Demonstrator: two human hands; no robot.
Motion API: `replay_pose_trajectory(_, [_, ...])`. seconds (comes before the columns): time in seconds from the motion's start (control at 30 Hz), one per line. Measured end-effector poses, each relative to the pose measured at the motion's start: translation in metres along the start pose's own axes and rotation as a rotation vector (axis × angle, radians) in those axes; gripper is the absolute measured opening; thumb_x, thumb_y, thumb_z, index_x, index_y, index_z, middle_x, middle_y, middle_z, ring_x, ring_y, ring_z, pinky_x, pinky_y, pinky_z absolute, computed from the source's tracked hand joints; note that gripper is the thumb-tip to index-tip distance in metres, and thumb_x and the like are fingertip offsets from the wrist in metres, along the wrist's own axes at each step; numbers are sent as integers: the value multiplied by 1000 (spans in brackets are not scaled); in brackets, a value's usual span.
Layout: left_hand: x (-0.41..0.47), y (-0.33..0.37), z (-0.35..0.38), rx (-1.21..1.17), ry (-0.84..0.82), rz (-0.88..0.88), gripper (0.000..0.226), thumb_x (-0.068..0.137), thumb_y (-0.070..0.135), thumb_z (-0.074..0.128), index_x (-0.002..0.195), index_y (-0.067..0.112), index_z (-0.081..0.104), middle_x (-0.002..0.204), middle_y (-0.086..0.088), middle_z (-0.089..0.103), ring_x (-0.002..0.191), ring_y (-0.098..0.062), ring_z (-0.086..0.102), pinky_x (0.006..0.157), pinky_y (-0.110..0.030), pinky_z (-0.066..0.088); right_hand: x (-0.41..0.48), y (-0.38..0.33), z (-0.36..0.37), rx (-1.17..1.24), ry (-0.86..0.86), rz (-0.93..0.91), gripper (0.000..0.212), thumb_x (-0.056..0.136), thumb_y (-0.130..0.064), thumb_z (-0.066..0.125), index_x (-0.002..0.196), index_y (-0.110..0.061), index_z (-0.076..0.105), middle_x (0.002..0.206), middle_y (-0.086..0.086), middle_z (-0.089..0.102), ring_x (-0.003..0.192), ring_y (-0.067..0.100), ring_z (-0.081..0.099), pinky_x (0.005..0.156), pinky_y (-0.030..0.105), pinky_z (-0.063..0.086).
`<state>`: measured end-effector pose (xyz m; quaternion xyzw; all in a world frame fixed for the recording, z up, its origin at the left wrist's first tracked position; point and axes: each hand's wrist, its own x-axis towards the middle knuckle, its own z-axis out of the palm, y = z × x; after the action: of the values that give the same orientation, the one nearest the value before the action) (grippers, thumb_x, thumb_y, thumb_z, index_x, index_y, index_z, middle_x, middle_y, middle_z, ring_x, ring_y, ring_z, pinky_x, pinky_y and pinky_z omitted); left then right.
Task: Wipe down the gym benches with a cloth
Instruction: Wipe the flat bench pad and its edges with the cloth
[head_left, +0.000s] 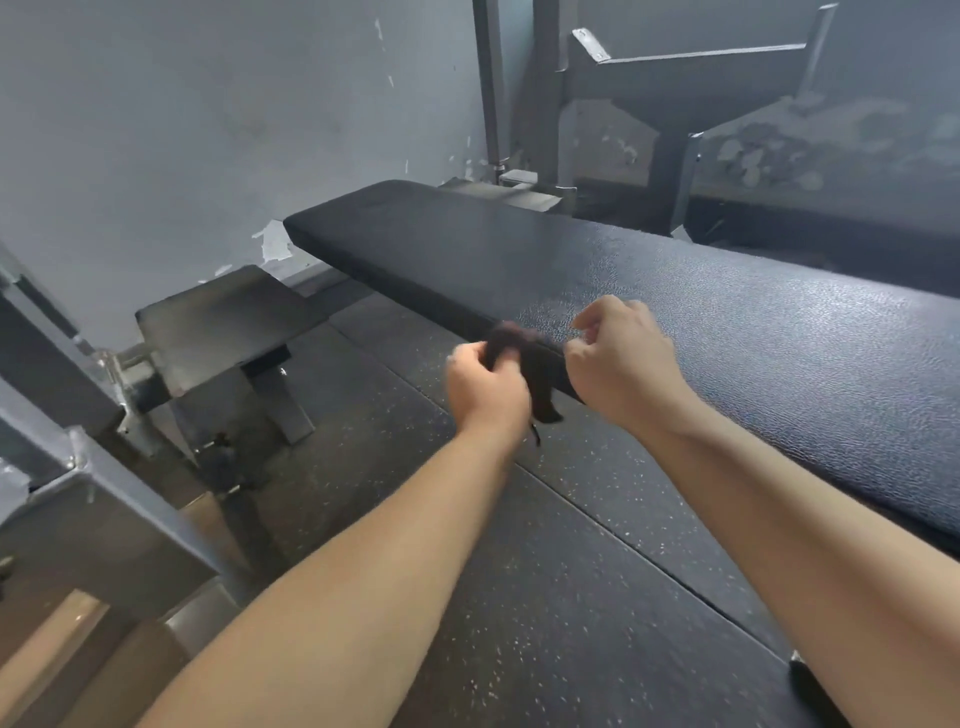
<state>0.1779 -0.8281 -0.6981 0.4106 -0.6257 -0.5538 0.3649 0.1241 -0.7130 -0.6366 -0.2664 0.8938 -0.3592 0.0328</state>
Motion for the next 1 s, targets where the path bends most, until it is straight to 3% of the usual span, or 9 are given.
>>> replay_pose_trajectory(0.07, [24,4,-8,-12,122,-59,31,91,43,74,105,16,68,99,-2,73,91,-22,71,85,-38,60,-3,3,1,14,-10,-10,32,92,-21,53,123,-19,59,126,8,52,120,29,50,110,47,37])
replay_pose_trajectory(0.27, [41,0,-1,24,130,-36,30,94,43,70,111,18,68,103,1,72,95,-22,69,90,-44,59,-3,7,-1,19,-21,-27,35,90,-21,52,124,-19,60,125,6,54,119,29,51,108,47,38])
replay_pose_trajectory(0.53, [-10,-15,10,91,-45,90,19,92,36,66,100,19,69,99,-5,70,86,-22,72,69,-39,63,3,-1,8,21,21,-54,34,89,-22,55,122,-23,63,124,5,55,122,28,49,107,43,35])
replay_pose_trajectory(0.63, [-30,-8,0,169,-241,162,21,92,17,60,72,14,66,68,3,69,63,-9,65,57,-27,56,5,-14,14,84,61,-81,36,88,-19,56,123,-22,63,126,6,51,123,29,47,105,40,36])
replay_pose_trajectory(0.73, [-27,13,-18,205,-251,149,29,90,7,54,62,11,57,51,8,58,51,-9,52,48,-24,42,10,-33,21,164,73,-117,36,88,-18,55,122,-22,64,125,4,51,123,27,47,105,39,36])
replay_pose_trajectory(0.83, [-17,22,-24,265,-262,206,18,88,5,62,78,18,57,73,4,61,69,-16,56,68,-33,52,11,-47,32,240,83,-160,34,87,-19,58,119,-23,67,123,2,54,121,25,50,106,42,38])
replay_pose_trajectory(0.9, [-18,26,-22,249,-323,214,20,74,21,64,86,31,53,91,5,60,89,-20,59,87,-37,54,13,-51,40,258,89,-174,33,86,-20,59,117,-24,69,121,1,55,119,25,51,104,41,38])
replay_pose_trajectory(0.93, [-19,26,-20,181,-362,203,23,67,29,60,87,35,51,93,7,58,93,-20,59,90,-36,52,15,-52,43,258,93,-178,33,86,-20,59,117,-24,69,121,1,55,119,24,51,103,40,38])
replay_pose_trajectory(1.0, [-24,25,-12,83,-325,223,7,75,26,57,79,31,55,83,6,56,76,-12,61,73,-25,51,21,-53,42,266,89,-173,32,86,-20,58,116,-24,69,121,1,55,118,24,50,103,41,37])
